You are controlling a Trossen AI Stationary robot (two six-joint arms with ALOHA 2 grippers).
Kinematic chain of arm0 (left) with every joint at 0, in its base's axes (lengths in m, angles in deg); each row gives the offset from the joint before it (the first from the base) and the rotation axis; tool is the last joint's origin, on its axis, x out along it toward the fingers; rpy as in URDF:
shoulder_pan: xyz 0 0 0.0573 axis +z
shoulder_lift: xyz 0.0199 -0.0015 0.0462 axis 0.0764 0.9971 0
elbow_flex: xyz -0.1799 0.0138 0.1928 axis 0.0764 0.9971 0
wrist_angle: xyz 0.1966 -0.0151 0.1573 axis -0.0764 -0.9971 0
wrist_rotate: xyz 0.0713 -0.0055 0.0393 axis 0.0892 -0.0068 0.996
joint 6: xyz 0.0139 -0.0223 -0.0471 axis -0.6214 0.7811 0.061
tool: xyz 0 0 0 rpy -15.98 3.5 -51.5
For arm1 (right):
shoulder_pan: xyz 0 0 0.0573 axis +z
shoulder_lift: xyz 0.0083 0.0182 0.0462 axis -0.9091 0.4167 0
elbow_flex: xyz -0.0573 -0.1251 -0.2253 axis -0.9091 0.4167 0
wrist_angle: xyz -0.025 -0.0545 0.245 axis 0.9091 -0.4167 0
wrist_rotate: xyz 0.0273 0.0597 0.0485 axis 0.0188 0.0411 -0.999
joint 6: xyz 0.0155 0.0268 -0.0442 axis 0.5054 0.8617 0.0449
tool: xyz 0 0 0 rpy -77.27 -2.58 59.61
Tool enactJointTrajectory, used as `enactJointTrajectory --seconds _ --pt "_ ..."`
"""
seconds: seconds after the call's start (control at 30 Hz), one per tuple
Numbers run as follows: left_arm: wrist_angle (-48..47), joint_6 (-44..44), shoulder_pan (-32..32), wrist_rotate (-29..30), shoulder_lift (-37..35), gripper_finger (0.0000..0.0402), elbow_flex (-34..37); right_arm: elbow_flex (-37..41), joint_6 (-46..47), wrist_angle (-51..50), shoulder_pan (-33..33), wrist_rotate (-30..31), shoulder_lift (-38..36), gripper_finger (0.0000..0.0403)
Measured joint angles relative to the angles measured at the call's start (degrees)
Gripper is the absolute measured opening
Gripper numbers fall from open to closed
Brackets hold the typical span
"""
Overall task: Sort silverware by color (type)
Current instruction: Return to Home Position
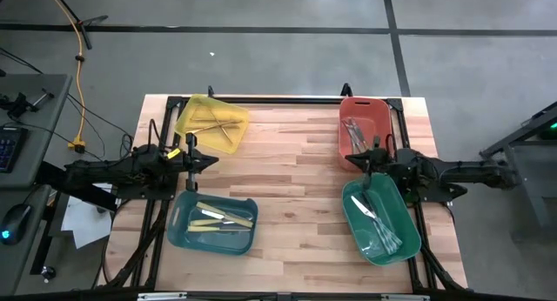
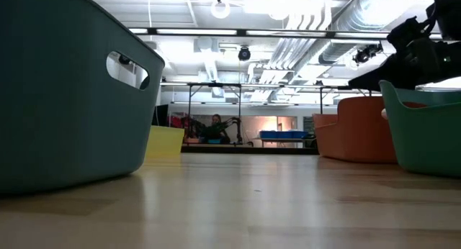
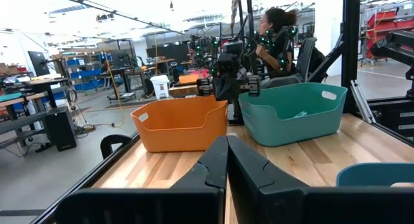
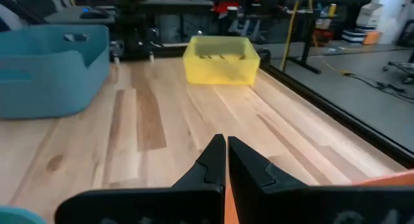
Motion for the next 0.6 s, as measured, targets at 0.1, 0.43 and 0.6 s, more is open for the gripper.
enactJointTrajectory --seconds 0.1,0.43,0.6 --pt "0.00 0.00 0.01 -0.01 0.00 0.0000 0.00 0.00 -0.03 -0.88 -4.31 -5.50 -2.09 0.0000" --pt "0.01 0.00 0.01 0.00 0.00 0.0000 0.00 0.04 -0.31 -1.56 -11.65 -17.16 -4.16 0.0000" --pt "0.00 -0.01 0.01 -0.01 -0.01 0.0000 0.00 0.07 0.46 -1.27 -9.83 -17.68 -4.16 0.0000"
